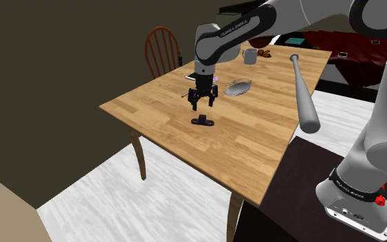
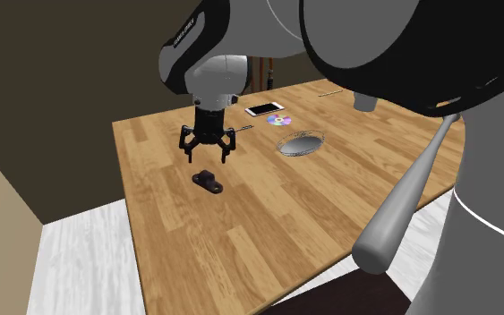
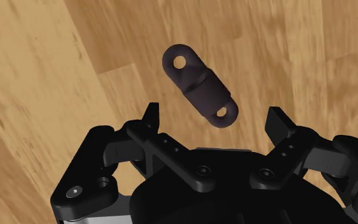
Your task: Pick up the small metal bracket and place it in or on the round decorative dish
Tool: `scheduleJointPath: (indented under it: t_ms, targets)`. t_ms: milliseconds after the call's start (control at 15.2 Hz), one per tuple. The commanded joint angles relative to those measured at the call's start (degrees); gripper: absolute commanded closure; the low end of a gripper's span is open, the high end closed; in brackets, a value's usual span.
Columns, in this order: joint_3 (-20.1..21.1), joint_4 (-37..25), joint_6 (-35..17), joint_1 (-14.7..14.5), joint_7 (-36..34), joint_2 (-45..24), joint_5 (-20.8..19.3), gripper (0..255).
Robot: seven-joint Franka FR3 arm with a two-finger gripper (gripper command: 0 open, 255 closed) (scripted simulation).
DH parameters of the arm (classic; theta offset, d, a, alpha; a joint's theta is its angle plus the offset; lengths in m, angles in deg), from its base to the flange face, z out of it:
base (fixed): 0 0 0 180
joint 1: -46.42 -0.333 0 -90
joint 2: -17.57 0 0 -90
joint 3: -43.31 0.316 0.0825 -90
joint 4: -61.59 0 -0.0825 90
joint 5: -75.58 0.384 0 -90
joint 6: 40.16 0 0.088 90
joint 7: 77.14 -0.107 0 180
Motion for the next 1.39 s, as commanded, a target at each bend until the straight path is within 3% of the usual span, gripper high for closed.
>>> scheduleJointPath:
  t_ms: [0,396,858,924,1320]
  targets:
    - [0.1,0.2,-1.4,-0.1,0.1,-1.2,0.2,0]
    - [0.3,2.3,-5.2,-0.5,0.2,-2.9,0.4,0]
    - [0.3,2.3,-5.2,-0.5,0.2,-2.9,0.4,0]
    - [0.3,2.3,-5.2,-0.5,0.2,-2.9,0.4,255]
    - [0.3,2.2,-5.2,-0.6,0.2,-3.0,0.4,255]
